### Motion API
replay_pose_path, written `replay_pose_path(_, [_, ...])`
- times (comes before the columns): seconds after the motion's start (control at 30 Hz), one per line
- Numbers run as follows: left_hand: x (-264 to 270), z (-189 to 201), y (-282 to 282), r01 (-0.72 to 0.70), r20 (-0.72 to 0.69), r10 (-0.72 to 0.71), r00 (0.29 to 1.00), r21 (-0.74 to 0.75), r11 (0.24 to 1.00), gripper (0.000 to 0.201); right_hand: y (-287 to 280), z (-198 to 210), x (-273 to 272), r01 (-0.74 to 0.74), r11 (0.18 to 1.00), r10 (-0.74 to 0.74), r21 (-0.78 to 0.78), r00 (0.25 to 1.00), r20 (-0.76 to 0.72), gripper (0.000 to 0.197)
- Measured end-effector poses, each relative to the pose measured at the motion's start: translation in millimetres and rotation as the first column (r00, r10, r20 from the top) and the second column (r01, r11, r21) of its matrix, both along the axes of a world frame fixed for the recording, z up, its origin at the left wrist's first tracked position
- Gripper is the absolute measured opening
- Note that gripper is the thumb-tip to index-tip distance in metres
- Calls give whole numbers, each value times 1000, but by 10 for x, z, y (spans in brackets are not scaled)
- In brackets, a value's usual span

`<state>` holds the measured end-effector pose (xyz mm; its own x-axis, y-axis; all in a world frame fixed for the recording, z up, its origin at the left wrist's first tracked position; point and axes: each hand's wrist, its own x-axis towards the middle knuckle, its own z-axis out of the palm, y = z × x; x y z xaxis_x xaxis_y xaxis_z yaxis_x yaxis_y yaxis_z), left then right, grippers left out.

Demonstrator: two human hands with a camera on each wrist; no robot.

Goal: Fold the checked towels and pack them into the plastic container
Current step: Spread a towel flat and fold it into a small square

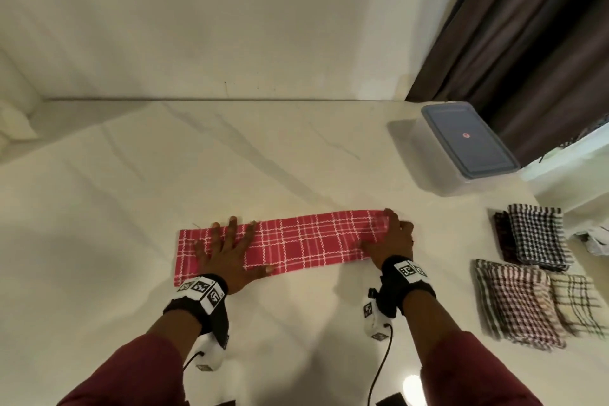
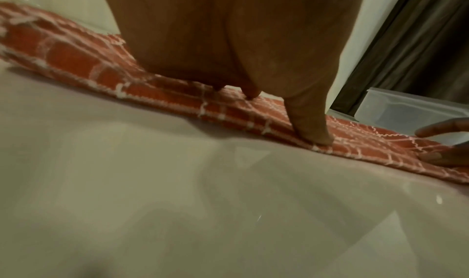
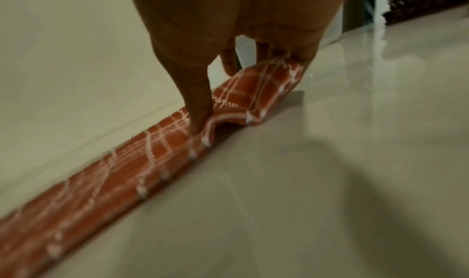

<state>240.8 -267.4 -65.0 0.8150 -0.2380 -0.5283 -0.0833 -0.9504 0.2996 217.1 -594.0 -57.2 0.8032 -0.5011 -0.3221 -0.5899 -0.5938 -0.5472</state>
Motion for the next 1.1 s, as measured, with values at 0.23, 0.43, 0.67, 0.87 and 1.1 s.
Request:
replay_pose_path(0.23, [-331,430,-99,-341,-53,364,930,-492,801,157,320,390,-7,59,893,-147,446,975,164,55])
replay_pose_path(0.43, [-350,573,228,-788,-814,296,499,-569,-236,96,1371,957,-126,-444,630,295,637,896,333,70])
replay_pose_path(0.67, [-459,533,538,-684,-568,585,579,-729,-30,38,1636,423,-107,-691,716,657,95,714,243,64])
replay_pose_path(0.87, [-498,437,692,-619,-572,623,534,-766,-174,45,1957,222,-15,-866,429,898,-257,439,21,104])
replay_pose_path(1.1, [-530,176,857,-688,-599,691,405,-697,-201,51,2190,-19,90,-892,348,910,-287,395,-123,89])
